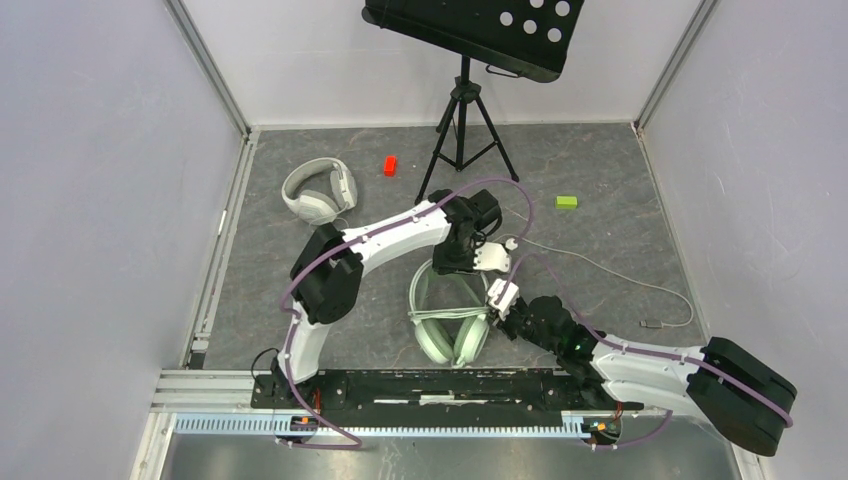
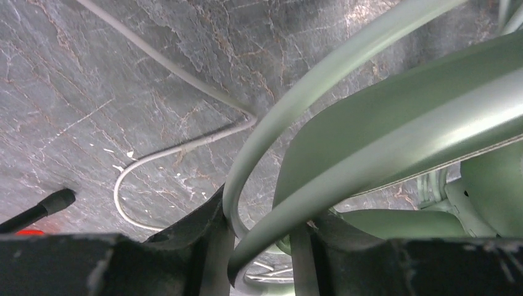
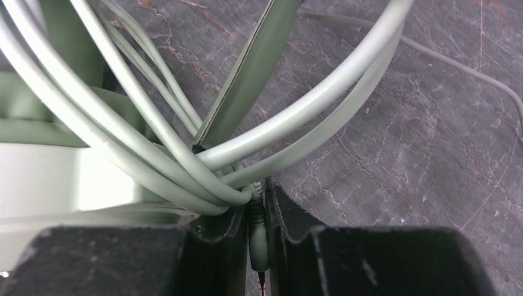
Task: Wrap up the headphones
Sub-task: Place the headphones at the center of the board.
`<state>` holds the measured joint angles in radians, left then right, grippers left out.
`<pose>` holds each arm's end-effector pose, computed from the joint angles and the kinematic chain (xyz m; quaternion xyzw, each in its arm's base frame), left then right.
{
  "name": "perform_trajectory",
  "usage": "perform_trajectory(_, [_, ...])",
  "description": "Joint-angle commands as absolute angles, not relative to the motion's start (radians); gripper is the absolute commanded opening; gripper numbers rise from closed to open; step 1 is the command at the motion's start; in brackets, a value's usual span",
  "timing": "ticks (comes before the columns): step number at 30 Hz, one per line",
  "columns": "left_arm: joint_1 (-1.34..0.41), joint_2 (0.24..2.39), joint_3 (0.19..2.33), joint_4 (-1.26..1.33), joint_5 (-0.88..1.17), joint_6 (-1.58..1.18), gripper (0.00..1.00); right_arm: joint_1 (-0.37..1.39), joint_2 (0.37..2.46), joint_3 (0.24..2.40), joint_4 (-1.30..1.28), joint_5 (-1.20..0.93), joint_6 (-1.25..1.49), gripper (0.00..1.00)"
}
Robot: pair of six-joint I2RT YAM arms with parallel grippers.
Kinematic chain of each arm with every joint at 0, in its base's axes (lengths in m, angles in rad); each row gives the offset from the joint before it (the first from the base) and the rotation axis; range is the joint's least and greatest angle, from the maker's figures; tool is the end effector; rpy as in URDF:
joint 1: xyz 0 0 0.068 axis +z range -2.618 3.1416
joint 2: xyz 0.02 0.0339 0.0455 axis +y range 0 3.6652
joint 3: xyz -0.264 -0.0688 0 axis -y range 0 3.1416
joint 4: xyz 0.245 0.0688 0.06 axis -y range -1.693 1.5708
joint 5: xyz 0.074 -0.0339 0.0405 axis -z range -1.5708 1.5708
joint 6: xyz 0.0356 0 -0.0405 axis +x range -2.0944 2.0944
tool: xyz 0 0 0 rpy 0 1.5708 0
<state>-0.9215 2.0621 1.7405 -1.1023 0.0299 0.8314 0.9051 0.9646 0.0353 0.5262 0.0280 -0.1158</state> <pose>0.2483 -0.3288 0.2174 0.7670 0.6372 -0.0182 0.0726 0.1027 0.1292 0.1271 -0.4009 0.7317 0.2011 0.5133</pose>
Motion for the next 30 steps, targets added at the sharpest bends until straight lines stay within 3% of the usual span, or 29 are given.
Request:
perform_trajectory(1, [-0.938,2.086,1.769,-1.090,0.021,0.889,0.42,0.897,0.962,0.018,0.556,0.101,-0.084,0.19])
perform_trajectory(12, [-0.972,2.130,1.792,-1.059,-0.037,0.862,0.47,0.897,0.880,0.039,0.392,0.196,0.132,0.24])
perform_trajectory(25, [-0.991,2.122,1.780,-1.009,-0.010,0.843,0.52,0.897,0.788,0.102,0.166,0.357,0.417,0.36])
perform_trajectory(30, [-0.992,2.125,1.769,-0.995,-0.046,0.844,0.53,0.897,0.684,0.097,0.105,0.350,0.444,0.51])
